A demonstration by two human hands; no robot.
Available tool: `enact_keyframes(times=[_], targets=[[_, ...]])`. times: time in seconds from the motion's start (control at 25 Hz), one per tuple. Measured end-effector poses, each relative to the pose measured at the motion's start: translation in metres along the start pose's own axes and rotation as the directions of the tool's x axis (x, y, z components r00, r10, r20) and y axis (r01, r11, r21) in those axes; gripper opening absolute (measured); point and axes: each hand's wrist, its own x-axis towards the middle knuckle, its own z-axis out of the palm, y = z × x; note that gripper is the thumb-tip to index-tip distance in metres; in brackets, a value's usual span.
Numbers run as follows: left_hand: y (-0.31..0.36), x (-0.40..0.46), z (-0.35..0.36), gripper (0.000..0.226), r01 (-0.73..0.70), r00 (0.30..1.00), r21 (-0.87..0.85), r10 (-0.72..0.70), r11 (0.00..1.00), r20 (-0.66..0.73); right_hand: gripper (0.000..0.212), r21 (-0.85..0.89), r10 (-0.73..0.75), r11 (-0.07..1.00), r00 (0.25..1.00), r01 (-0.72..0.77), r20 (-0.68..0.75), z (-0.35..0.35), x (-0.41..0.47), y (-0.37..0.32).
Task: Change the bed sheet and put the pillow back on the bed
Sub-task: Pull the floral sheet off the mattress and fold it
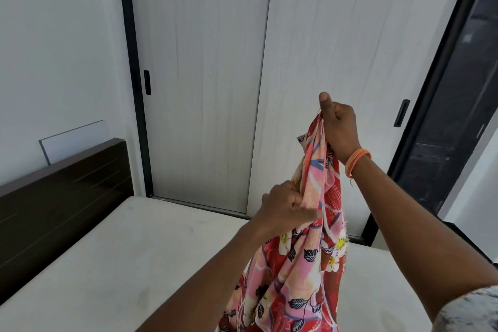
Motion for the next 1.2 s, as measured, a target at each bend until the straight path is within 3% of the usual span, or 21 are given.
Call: enact_keyframes(times=[0.12, 0.24, 0.4, 0.44, 0.6, 0.72, 0.96, 1.12, 1.2], targets=[[-0.018, -0.011, 0.026, 0.047, -0.02, 1.0, -0.008, 0.02, 1.0, 0.014, 0.059, 0.041, 0.044, 0.998, 0.997, -0.041, -0.069, -0.007, 0.008, 0.003], [-0.026, -0.023, 0.043, 0.041, -0.037, 0.989, -0.072, 0.026, 0.997, -0.148, 0.061, 0.057, 0.076, 0.996, 0.994, -0.072, -0.075, -0.014, 0.012, 0.012], [-0.008, -0.027, 0.059, 0.081, -0.022, 0.963, 0.07, 0.039, 0.997, -0.265, 0.064, 0.083, 0.087, 0.993, 0.994, -0.082, -0.066, -0.015, 0.009, 0.014], [-0.004, -0.027, 0.062, 0.078, -0.018, 0.953, 0.12, 0.054, 0.993, -0.299, 0.067, 0.094, 0.086, 0.992, 0.994, -0.08, -0.063, -0.015, 0.011, 0.014], [0.005, -0.023, 0.064, 0.029, -0.045, 0.854, 0.287, 0.186, 0.957, -0.486, 0.071, 0.092, 0.072, 0.994, 0.995, -0.065, -0.072, -0.016, 0.013, 0.009], [0.018, -0.017, 0.06, 0.023, -0.096, 0.791, 0.34, 0.279, 0.935, -0.545, 0.064, 0.081, 0.073, 0.994, 0.995, -0.067, -0.069, -0.018, 0.01, 0.007], [0.026, -0.006, 0.053, 0.027, -0.069, 0.877, 0.065, 0.092, 0.995, -0.472, 0.077, 0.116, 0.077, 0.991, 0.996, -0.071, -0.044, -0.02, 0.01, 0.009], [0.038, 0.001, 0.045, 0.02, -0.097, 0.828, 0.156, 0.167, 0.983, -0.535, 0.08, 0.131, 0.085, 0.988, 0.996, -0.081, -0.021, -0.021, 0.011, 0.008], [0.041, 0.008, 0.04, 0.022, -0.143, 0.842, 0.179, 0.214, 0.974, -0.496, 0.078, 0.137, 0.089, 0.987, 0.996, -0.085, -0.026, -0.021, 0.012, 0.005]])
